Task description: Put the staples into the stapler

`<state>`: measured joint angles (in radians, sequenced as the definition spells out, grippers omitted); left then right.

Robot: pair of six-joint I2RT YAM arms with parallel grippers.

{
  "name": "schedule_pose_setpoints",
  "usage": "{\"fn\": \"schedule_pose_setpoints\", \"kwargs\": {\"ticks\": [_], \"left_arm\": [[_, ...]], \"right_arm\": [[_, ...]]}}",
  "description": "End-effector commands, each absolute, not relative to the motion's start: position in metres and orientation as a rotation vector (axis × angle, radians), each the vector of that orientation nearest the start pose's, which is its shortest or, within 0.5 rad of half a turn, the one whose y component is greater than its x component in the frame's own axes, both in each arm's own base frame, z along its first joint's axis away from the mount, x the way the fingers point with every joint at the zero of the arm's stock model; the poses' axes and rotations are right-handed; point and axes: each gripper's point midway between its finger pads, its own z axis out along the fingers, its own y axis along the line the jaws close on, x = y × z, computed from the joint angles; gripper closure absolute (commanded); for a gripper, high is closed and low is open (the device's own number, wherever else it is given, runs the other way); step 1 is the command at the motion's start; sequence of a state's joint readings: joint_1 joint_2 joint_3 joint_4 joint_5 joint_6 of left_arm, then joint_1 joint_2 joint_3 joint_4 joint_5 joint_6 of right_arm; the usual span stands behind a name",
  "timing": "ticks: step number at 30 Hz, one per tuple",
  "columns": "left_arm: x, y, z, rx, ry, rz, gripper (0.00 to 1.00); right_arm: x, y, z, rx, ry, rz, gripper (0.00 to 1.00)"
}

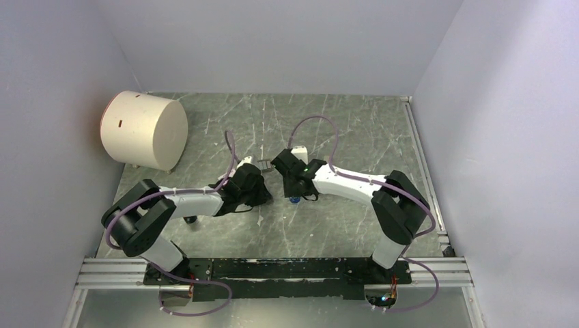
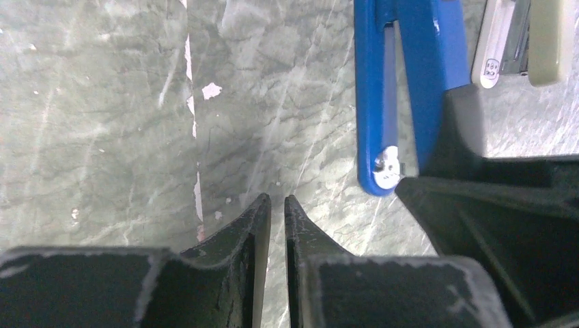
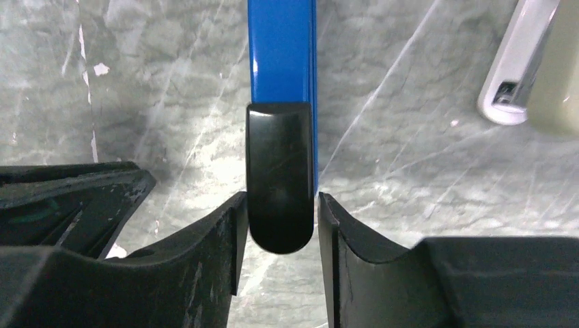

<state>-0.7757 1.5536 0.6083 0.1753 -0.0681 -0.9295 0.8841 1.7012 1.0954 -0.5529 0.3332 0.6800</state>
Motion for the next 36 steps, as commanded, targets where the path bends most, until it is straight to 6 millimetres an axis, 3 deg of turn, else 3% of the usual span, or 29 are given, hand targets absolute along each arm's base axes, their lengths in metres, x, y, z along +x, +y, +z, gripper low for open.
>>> {"fn": "schedule_pose_setpoints", "kwargs": {"ticks": [1, 5, 10, 13, 17, 20, 23, 24, 31, 36], "left_arm": [[0.255, -0.264, 0.025, -0.192, 2.422, -0.655, 0.8], [0.253, -0.268, 0.022, -0.147, 2.426, -0.672, 0.76], [0.255, -0.266, 0.03, -0.159, 2.399, -0.681, 0.71], [0.26, -0.259, 0.049, -0.155, 2.343, -0.656, 0.67], [0.267, -0.243, 0.104, -0.121, 2.233, -0.599, 0.51], [0.268, -0.221, 0.148, -0.131, 2.146, -0.541, 0.22], [0.265, -0.2, 0.191, -0.112, 2.047, -0.505, 0.08], [0.264, -0.193, 0.206, -0.104, 2.017, -0.488, 0.04], [0.246, -0.125, 0.295, -0.164, 1.915, -0.271, 0.03], [0.23, -0.079, 0.369, -0.16, 1.777, -0.17, 0.03]], "right_arm": [[0.266, 0.254, 0.06, -0.2, 2.607, 0.083, 0.47], [0.268, 0.259, 0.063, -0.254, 2.604, 0.107, 0.3], [0.272, 0.264, 0.076, -0.253, 2.561, 0.174, 0.26], [0.278, 0.262, 0.097, -0.245, 2.485, 0.199, 0.26], [0.287, 0.247, 0.143, -0.222, 2.331, 0.2, 0.26], [0.29, 0.225, 0.183, -0.192, 2.214, 0.165, 0.24], [0.286, 0.196, 0.222, -0.128, 2.102, 0.123, 0.03], [0.283, 0.184, 0.232, -0.104, 2.078, 0.097, 0.01], [0.257, 0.113, 0.315, 0.126, 1.877, 0.057, 0.0], [0.241, 0.072, 0.341, 0.206, 1.797, -0.021, 0.0]]}}
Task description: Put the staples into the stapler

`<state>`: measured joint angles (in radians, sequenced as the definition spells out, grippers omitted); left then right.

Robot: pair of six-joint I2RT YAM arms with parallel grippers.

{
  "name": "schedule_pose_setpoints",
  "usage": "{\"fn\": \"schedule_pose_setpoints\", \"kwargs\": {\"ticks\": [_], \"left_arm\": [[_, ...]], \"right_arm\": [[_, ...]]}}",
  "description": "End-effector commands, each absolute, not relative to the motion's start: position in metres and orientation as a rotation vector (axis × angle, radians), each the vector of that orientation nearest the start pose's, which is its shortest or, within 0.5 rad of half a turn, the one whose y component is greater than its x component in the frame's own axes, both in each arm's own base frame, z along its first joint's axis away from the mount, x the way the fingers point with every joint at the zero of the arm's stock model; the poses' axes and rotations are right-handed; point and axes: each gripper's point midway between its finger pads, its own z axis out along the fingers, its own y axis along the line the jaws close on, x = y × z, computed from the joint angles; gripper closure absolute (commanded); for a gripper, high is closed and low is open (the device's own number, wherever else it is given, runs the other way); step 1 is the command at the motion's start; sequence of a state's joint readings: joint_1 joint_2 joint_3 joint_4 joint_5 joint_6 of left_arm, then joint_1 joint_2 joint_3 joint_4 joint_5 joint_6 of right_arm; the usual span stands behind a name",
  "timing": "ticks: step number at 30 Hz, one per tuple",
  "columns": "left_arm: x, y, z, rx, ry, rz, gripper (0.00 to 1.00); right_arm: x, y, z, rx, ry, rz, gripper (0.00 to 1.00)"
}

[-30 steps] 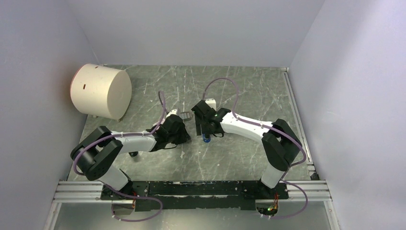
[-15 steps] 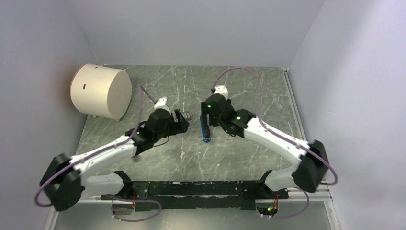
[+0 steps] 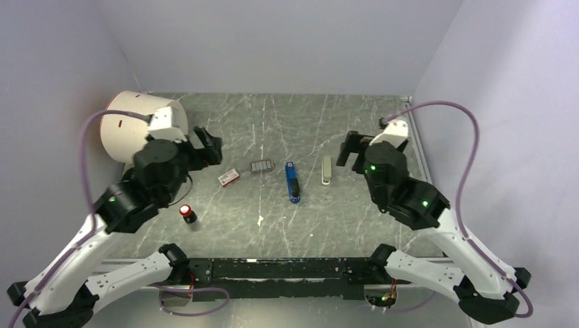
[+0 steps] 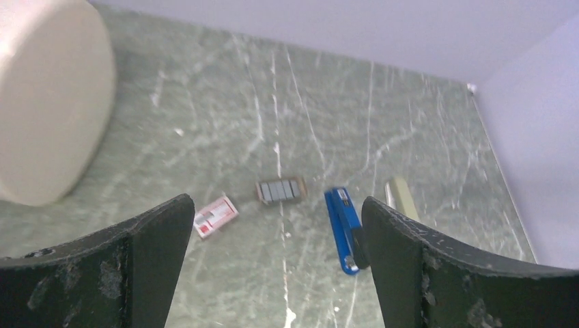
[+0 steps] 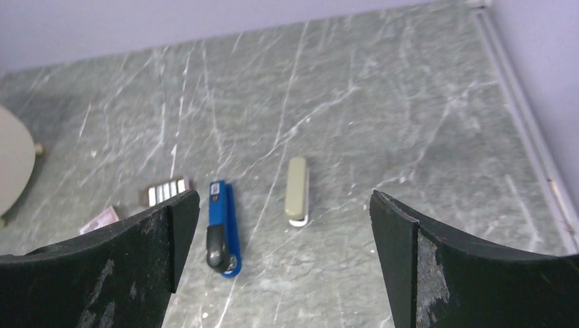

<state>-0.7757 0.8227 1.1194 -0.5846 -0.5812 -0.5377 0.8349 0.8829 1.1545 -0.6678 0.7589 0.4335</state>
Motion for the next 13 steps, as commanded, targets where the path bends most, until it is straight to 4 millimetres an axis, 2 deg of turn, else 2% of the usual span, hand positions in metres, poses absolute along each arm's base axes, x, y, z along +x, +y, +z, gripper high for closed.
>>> {"fn": "schedule_pose_setpoints", "kwargs": {"ticks": [1, 3, 5, 9, 13], "left_arm": [[0.226, -0.072, 0.375, -0.154, 1.771, -0.15, 0.03], [0.217, -0.061, 0.393, -0.158, 1.747, -0.146, 0.03], [0.211, -0.054, 0.399, -0.143, 1.743, -0.14, 0.03], [0.202, -0.044, 0.402, -0.151, 1.746, -0.13, 0.03], [0.198, -0.043, 0.402, -0.159, 1.74, -0.156, 0.03]], "right_arm": [[0.238, 0.067, 0.344, 0.215, 1.794, -0.03, 0.0], [0.233, 0.061, 0.348, 0.229, 1.793, -0.034, 0.0], [0.231, 0.057, 0.353, 0.234, 1.794, -0.038, 0.0], [0.228, 0.051, 0.358, 0.271, 1.787, -0.05, 0.0], [0.228, 0.046, 0.361, 0.293, 1.782, -0.078, 0.0]]}}
